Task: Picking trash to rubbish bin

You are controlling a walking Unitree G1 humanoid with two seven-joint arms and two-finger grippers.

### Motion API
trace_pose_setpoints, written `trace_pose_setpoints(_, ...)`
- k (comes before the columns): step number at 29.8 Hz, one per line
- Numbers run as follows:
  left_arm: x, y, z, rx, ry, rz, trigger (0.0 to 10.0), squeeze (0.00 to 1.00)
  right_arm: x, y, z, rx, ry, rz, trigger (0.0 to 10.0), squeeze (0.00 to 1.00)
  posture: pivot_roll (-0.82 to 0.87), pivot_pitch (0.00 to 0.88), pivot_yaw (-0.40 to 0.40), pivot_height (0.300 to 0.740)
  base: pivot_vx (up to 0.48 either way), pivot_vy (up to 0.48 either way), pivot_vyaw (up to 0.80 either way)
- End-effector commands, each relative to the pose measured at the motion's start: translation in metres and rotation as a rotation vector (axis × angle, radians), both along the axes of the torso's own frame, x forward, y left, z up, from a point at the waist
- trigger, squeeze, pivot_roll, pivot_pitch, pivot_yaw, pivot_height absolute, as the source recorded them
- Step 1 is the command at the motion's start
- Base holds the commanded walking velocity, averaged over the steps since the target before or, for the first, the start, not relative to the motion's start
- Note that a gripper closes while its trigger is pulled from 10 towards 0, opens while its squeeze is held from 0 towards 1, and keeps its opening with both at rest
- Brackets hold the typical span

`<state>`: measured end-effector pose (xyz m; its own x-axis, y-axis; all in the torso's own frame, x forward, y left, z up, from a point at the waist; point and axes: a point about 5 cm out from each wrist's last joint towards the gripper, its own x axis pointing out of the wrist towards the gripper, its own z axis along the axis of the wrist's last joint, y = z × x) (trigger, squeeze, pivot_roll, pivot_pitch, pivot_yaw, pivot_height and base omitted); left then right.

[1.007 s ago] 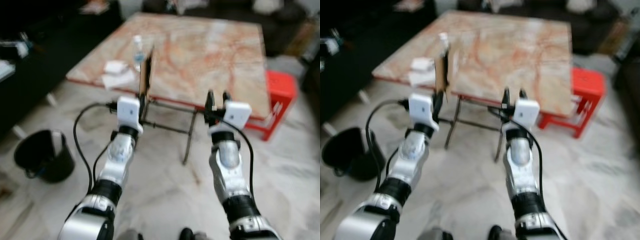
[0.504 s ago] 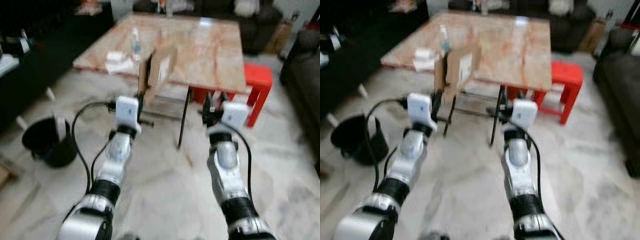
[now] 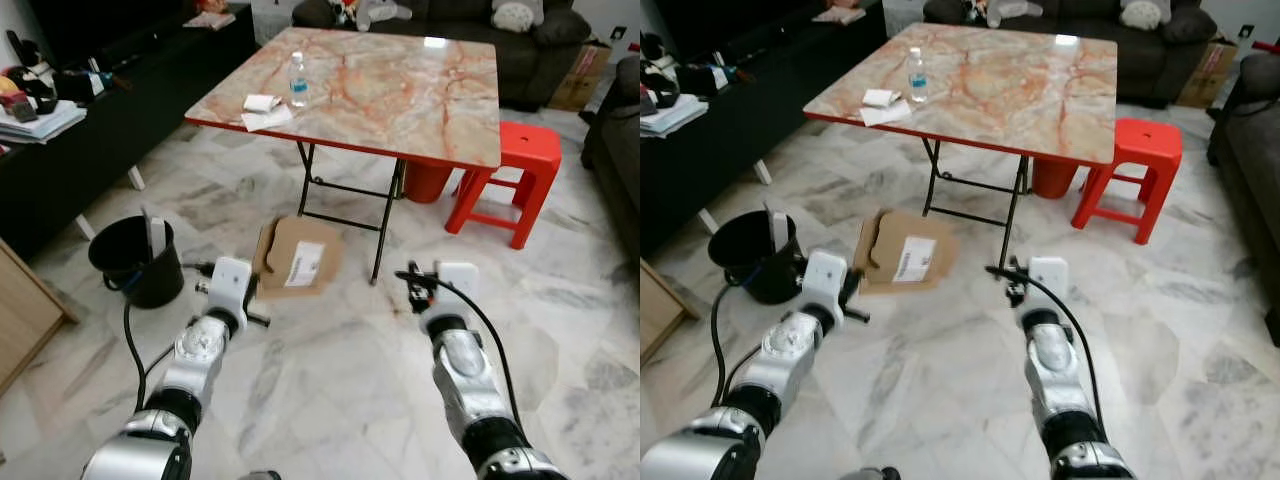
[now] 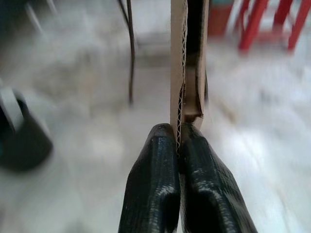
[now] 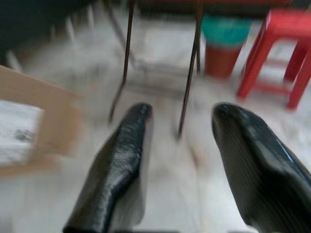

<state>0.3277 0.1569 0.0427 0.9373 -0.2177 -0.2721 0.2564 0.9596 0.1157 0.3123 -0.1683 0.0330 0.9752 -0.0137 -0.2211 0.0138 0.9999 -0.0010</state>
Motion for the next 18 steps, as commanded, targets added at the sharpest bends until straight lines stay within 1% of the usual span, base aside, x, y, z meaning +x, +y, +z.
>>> trace_pose_setpoints(1, -0.014, 0.013, -0.023, 0.064, 0.134, 0.031, 10.0, 0.00, -0.020, -0.004, -0.030, 0.026, 0.164, -0.012, 10.0, 0.00, 0.13, 0.108, -0.013, 0.740, 0.000, 0.000, 0.00)
trace_pose_setpoints(2, -0.020, 0.018, -0.030, 0.101, 0.170, 0.039, 10.0, 0.00, -0.027, -0.005, -0.038, 0.011, 0.209, -0.008, 10.0, 0.00, 0.13, 0.108, -0.013, 0.740, 0.000, 0.000, 0.00)
trace_pose_setpoints(3, -0.025, 0.022, -0.036, 0.117, 0.203, 0.050, 10.0, 0.00, -0.033, -0.006, -0.046, 0.014, 0.251, -0.010, 10.0, 0.00, 0.13, 0.109, -0.019, 0.740, 0.000, 0.000, 0.00)
trace_pose_setpoints(4, -0.035, 0.029, -0.046, 0.143, 0.258, 0.069, 10.0, 0.00, -0.045, -0.009, -0.057, 0.021, 0.316, -0.020, 10.0, 0.00, 0.13, 0.108, -0.019, 0.740, 0.000, 0.000, 0.00)
trace_pose_setpoints(6, -0.042, 0.035, -0.053, 0.175, 0.292, 0.072, 10.0, 0.00, -0.053, -0.011, -0.065, 0.020, 0.359, -0.027, 10.0, 0.00, 0.13, 0.111, -0.022, 0.740, 0.000, 0.000, 0.00)
trace_pose_setpoints(8, -0.047, 0.039, -0.056, 0.201, 0.306, 0.061, 10.0, 0.00, -0.059, -0.012, -0.070, 0.041, 0.381, -0.034, 10.0, 0.00, 0.13, 0.112, -0.023, 0.740, 0.000, 0.000, 0.00)
trace_pose_setpoints(9, -0.054, 0.042, -0.062, 0.210, 0.336, 0.071, 10.0, 0.00, -0.064, -0.013, -0.074, 0.046, 0.405, -0.032, 10.0, 0.00, 0.13, 0.112, -0.023, 0.740, 0.000, 0.000, 0.00)
trace_pose_setpoints(10, -0.057, 0.044, -0.065, 0.213, 0.352, 0.077, 10.0, 0.00, -0.066, -0.013, -0.076, 0.043, 0.415, -0.028, 10.0, 0.00, 0.13, 0.112, -0.023, 0.740, 0.000, 0.000, 0.00)
trace_pose_setpoints(11, -0.057, 0.044, -0.065, 0.213, 0.352, 0.077, 10.0, 0.00, -0.066, -0.013, -0.076, 0.043, 0.415, -0.028, 10.0, 0.00, 0.13, 0.112, -0.023, 0.740, 0.000, 0.000, 0.00)
trace_pose_setpoints(12, -0.060, 0.045, -0.068, 0.208, 0.369, 0.086, 10.0, 0.00, -0.069, -0.013, -0.078, 0.045, 0.429, -0.028, 10.0, 0.00, 0.13, 0.111, -0.023, 0.740, 0.000, 0.000, 0.00)
trace_pose_setpoints(13, -0.060, 0.045, -0.068, 0.208, 0.369, 0.086, 10.0, 0.00, -0.069, -0.013, -0.078, 0.045, 0.429, -0.028, 10.0, 0.00, 0.13, 0.111, -0.023, 0.740, 0.000, 0.000, 0.00)
trace_pose_setpoints(14, -0.068, 0.046, -0.074, 0.197, 0.399, 0.106, 10.0, 0.00, -0.075, -0.013, -0.083, 0.027, 0.461, -0.017, 10.0, 0.00, 0.13, 0.111, -0.024, 0.740, 0.000, 0.000, 0.00)
trace_pose_setpoints(16, -0.074, 0.049, -0.079, 0.173, 0.426, 0.153, 10.0, 0.00, -0.080, -0.011, -0.087, 0.018, 0.485, -0.002, 10.0, 0.00, 0.13, 0.111, -0.024, 0.740, 0.000, 0.000, 0.00)
trace_pose_setpoints(18, -0.077, 0.052, -0.081, 0.158, 0.439, 0.188, 10.0, 0.00, -0.081, -0.009, -0.087, 0.016, 0.484, 0.009, 10.0, 0.00, 0.13, 0.111, -0.024, 0.740, 0.124, 0.000, 0.00)
